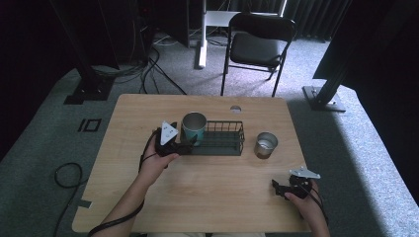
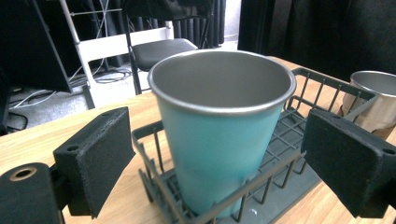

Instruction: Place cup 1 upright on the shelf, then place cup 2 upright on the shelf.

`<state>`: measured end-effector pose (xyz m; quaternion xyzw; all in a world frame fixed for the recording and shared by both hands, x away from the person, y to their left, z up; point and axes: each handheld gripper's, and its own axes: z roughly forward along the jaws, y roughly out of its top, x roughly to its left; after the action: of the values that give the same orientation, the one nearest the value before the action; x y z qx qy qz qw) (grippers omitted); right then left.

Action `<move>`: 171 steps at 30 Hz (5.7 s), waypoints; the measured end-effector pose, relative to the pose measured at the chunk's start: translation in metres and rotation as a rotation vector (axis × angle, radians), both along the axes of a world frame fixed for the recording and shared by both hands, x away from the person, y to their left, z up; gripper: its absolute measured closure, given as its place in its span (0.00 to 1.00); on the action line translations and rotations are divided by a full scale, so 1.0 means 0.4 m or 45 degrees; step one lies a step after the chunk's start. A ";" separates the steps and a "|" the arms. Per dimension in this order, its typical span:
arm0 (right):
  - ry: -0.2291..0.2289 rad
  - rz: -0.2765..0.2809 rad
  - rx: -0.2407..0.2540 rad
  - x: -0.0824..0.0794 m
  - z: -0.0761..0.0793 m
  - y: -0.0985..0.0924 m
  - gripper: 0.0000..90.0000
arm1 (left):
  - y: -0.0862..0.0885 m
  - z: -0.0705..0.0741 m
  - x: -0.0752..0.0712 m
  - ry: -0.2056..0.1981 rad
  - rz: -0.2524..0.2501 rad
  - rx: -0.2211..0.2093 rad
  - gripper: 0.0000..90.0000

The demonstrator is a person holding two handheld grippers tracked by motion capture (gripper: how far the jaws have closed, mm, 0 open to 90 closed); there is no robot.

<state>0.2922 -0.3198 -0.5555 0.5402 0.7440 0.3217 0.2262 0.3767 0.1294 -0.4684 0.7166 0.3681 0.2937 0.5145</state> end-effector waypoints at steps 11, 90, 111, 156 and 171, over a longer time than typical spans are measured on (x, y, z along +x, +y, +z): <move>0.000 0.001 0.000 0.000 0.000 0.000 0.12 | 0.057 -0.018 -0.027 0.028 0.041 0.006 0.11; -0.001 0.001 -0.001 0.000 0.000 0.000 0.12 | 0.410 -0.205 -0.237 0.495 0.407 0.256 0.11; 0.000 -0.005 0.012 0.002 0.001 0.002 0.13 | 0.414 -0.209 -0.227 0.587 0.413 0.222 0.10; -0.279 0.035 0.098 0.139 0.073 0.082 0.13 | 0.414 -0.210 -0.228 0.586 0.413 0.223 0.10; -0.314 0.026 0.109 0.186 0.071 0.087 0.13 | 0.414 -0.210 -0.228 0.585 0.415 0.219 0.10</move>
<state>0.3667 -0.2850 -0.5273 0.4981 0.7015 0.4193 0.2897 0.2857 0.2948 -0.5525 0.7367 0.5589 0.2328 0.3012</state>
